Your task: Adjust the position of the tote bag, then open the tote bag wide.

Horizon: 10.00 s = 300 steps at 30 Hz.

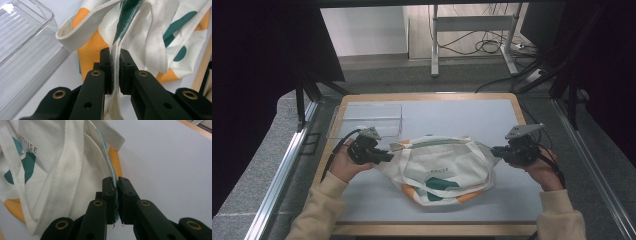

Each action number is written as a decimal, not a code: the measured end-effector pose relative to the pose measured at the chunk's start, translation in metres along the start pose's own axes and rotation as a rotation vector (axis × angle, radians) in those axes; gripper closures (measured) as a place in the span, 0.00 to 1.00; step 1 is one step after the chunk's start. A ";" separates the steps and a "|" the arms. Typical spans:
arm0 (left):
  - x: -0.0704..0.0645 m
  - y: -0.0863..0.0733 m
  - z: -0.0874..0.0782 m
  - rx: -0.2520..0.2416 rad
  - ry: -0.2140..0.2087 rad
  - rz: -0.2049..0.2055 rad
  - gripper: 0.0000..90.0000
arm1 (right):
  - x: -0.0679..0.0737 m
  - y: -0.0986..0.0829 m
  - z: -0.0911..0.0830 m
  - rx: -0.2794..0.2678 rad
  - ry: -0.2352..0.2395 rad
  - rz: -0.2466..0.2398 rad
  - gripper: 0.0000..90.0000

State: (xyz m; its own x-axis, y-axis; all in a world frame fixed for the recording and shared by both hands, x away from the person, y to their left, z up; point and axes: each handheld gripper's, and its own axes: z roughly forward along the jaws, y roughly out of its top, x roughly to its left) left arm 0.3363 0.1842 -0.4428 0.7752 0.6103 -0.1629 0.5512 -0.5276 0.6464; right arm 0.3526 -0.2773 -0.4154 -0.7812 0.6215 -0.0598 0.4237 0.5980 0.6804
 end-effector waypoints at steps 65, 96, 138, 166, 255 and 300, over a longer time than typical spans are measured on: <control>-0.016 0.040 -0.009 -0.179 -0.007 0.108 0.39 | 0.037 0.019 -0.005 -0.199 -0.029 0.083 0.29; -0.010 0.058 0.030 -0.045 -0.157 0.154 0.69 | 0.036 0.018 0.006 -0.167 -0.030 0.081 0.29; -0.013 0.057 0.029 -0.044 -0.113 0.142 0.89 | 0.086 0.083 0.054 -0.101 0.170 -0.151 0.48; -0.012 0.056 0.030 -0.049 -0.102 0.140 0.89 | 0.097 0.082 0.081 0.066 0.277 -0.260 0.88; 0.022 0.083 0.033 -0.108 0.040 0.064 0.58 | 0.161 0.004 0.078 0.133 0.458 -0.208 0.80; 0.027 0.082 0.045 -0.119 0.094 0.050 0.77 | 0.163 0.003 0.076 0.137 0.428 -0.252 0.82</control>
State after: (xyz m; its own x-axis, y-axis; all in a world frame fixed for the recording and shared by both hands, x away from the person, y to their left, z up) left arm 0.4158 0.1306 -0.4277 0.7655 0.6405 -0.0619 0.4682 -0.4884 0.7364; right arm 0.2612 -0.1358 -0.4783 -0.9723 0.2039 0.1141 0.2319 0.7813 0.5795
